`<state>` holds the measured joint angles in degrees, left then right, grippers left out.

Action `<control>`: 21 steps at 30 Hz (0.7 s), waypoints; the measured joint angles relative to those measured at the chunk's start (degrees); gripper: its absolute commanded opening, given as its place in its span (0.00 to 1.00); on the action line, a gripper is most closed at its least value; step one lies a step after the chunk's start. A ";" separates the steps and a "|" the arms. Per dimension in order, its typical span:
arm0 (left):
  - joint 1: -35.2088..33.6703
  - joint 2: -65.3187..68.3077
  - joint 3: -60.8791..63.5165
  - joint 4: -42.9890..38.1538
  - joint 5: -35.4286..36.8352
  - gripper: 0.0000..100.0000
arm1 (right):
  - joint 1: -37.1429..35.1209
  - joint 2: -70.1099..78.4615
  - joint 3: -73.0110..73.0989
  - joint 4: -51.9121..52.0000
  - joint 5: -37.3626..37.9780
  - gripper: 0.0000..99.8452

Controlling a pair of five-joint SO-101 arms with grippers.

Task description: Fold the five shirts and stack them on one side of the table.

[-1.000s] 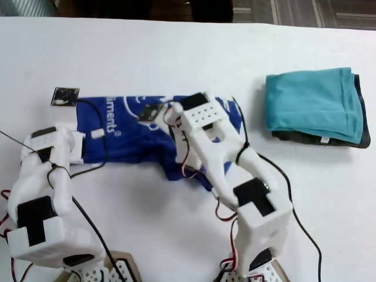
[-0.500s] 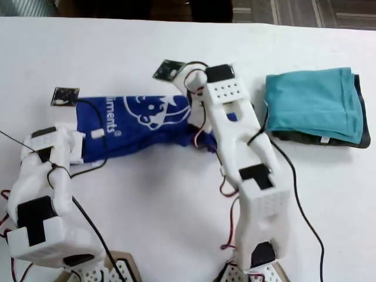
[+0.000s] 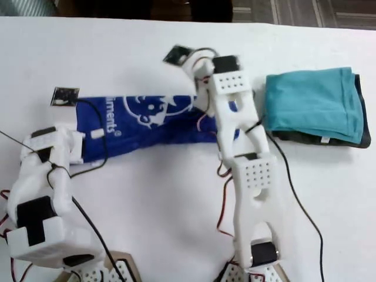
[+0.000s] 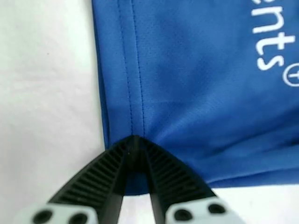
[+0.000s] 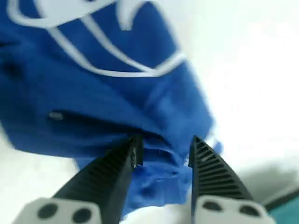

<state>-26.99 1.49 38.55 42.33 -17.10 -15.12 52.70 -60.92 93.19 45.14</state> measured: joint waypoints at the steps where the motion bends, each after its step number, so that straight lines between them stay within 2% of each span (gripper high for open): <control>1: 0.00 0.00 0.00 0.00 0.00 0.03 | 0.88 0.62 -2.02 0.00 -1.32 0.15; 4: 0.00 0.00 0.00 0.00 0.00 0.03 | 3.52 1.49 -8.26 0.00 -6.42 0.13; 8: 0.00 0.00 0.00 -0.18 0.00 0.03 | 5.10 1.58 -15.56 4.04 -11.60 0.01; 14: 0.00 0.00 0.00 -0.18 0.00 0.03 | 4.92 1.58 -19.08 6.86 -12.66 0.02; 18: 0.00 0.00 0.00 -0.18 0.00 0.03 | 3.87 -3.87 -11.87 6.86 -14.68 0.02; 21: 0.00 0.00 0.00 -0.18 0.00 0.03 | 0.88 -13.63 1.58 6.86 -18.29 0.02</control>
<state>-26.99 1.49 38.55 42.15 -17.10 -14.24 39.08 -59.34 100.04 26.86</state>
